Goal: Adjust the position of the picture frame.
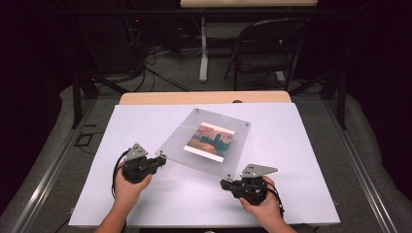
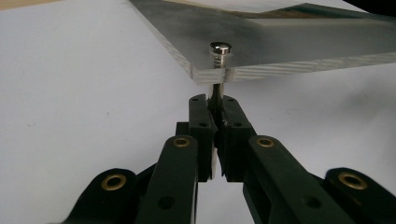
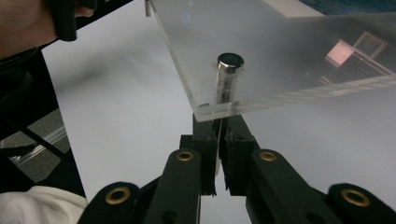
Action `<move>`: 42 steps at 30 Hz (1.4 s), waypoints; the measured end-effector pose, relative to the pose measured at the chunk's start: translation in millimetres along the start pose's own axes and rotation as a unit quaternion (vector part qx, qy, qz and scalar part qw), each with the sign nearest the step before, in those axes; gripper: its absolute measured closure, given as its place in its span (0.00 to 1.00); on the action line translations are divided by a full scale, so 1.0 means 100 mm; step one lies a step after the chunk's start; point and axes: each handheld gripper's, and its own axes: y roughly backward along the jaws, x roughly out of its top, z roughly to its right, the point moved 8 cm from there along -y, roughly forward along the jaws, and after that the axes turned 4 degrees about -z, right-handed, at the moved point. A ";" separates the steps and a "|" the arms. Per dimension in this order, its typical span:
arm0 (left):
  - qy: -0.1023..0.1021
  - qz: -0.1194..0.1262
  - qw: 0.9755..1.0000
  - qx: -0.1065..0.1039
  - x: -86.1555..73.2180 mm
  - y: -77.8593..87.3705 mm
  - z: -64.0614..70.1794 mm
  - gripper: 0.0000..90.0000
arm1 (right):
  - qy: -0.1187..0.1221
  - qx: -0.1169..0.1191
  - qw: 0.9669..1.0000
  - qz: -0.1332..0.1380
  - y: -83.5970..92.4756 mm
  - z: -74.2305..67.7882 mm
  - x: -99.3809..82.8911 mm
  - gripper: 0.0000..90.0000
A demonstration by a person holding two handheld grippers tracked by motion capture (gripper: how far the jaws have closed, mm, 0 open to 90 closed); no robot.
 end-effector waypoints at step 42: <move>0.013 -0.004 1.000 -0.015 0.03 -0.30 0.11 0.95 | -0.070 -0.084 0.994 0.017 -0.09 0.85 0.18 0.94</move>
